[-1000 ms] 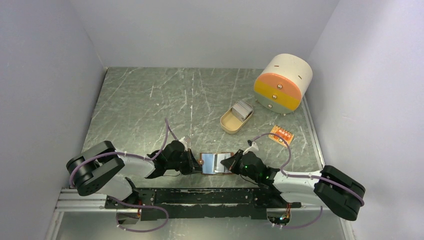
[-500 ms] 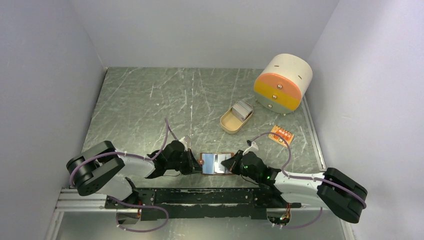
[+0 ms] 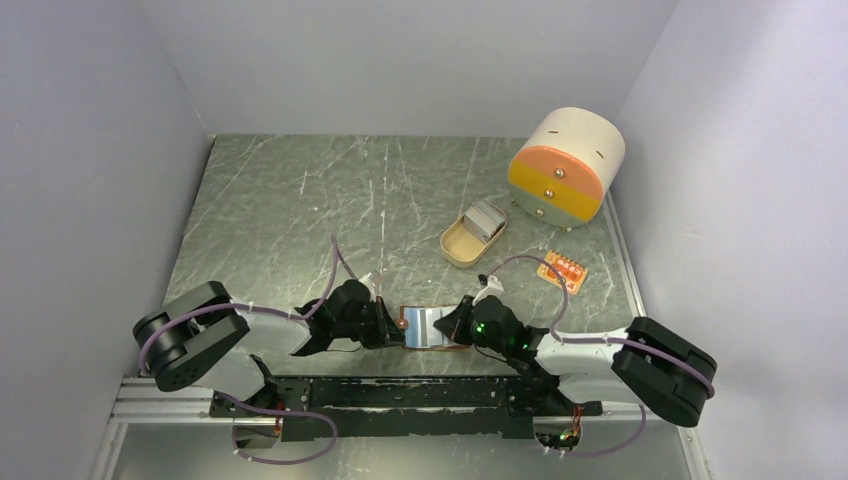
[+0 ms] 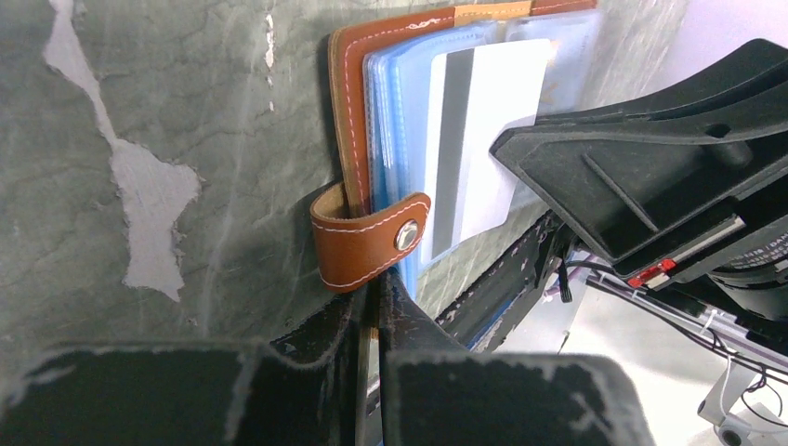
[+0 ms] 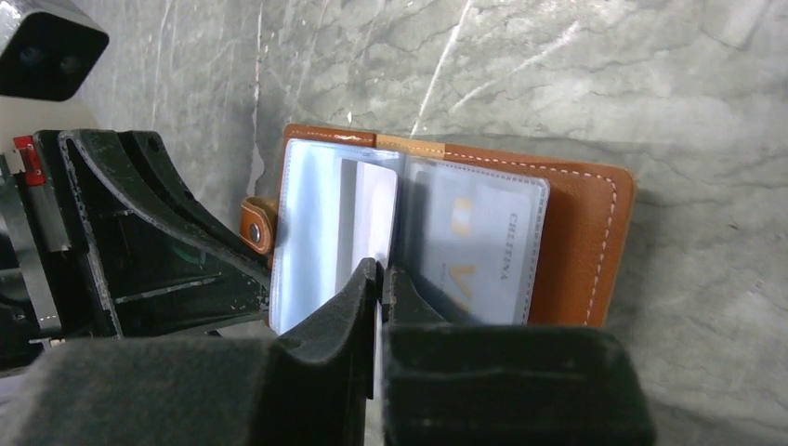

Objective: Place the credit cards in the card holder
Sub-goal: Insert the credit card into the card holder.

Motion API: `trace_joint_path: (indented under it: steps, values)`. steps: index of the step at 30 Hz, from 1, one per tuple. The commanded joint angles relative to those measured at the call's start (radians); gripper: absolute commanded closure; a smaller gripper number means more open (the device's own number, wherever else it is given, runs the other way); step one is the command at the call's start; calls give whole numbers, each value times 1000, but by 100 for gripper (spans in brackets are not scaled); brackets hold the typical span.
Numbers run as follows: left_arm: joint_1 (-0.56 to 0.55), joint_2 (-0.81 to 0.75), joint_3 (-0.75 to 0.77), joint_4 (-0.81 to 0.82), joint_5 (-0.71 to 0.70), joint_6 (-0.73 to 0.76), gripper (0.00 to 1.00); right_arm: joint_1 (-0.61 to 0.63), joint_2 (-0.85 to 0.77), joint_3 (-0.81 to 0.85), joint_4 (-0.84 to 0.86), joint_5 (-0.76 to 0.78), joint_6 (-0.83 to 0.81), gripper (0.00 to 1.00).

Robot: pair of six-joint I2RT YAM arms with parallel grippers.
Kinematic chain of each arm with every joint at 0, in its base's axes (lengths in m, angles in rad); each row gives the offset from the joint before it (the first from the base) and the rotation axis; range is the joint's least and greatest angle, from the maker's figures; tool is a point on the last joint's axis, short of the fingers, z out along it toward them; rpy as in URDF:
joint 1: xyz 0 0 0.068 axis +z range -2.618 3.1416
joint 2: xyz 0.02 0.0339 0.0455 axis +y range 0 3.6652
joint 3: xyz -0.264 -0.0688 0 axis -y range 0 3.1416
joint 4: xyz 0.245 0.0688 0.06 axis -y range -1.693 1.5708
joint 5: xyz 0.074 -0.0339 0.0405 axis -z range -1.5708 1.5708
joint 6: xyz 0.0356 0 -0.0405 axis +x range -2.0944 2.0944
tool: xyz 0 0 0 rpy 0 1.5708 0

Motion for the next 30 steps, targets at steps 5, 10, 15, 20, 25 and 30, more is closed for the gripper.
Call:
trace_joint_path:
  steps: [5, 10, 15, 20, 25, 30]
  values:
    - [4, 34, 20, -90, -24, 52, 91, -1, 69, 95, -292, -22, -122, 70]
    - [4, 20, 20, -100, -33, 56, 91, -1, 35, 99, -330, -20, -100, 64]
    - [4, 14, 19, -100, -35, 57, 91, 0, 21, 109, -335, -30, -90, 64]
    - [4, 4, 24, -102, -36, 64, 91, 1, 65, 90, -204, -115, -55, 65]
    - [4, -16, 21, -103, -42, 63, 91, 3, 119, 128, -216, -139, -65, 64]
    - [4, -22, 10, -96, -45, 54, 91, 0, 59, 166, -375, -99, -97, 58]
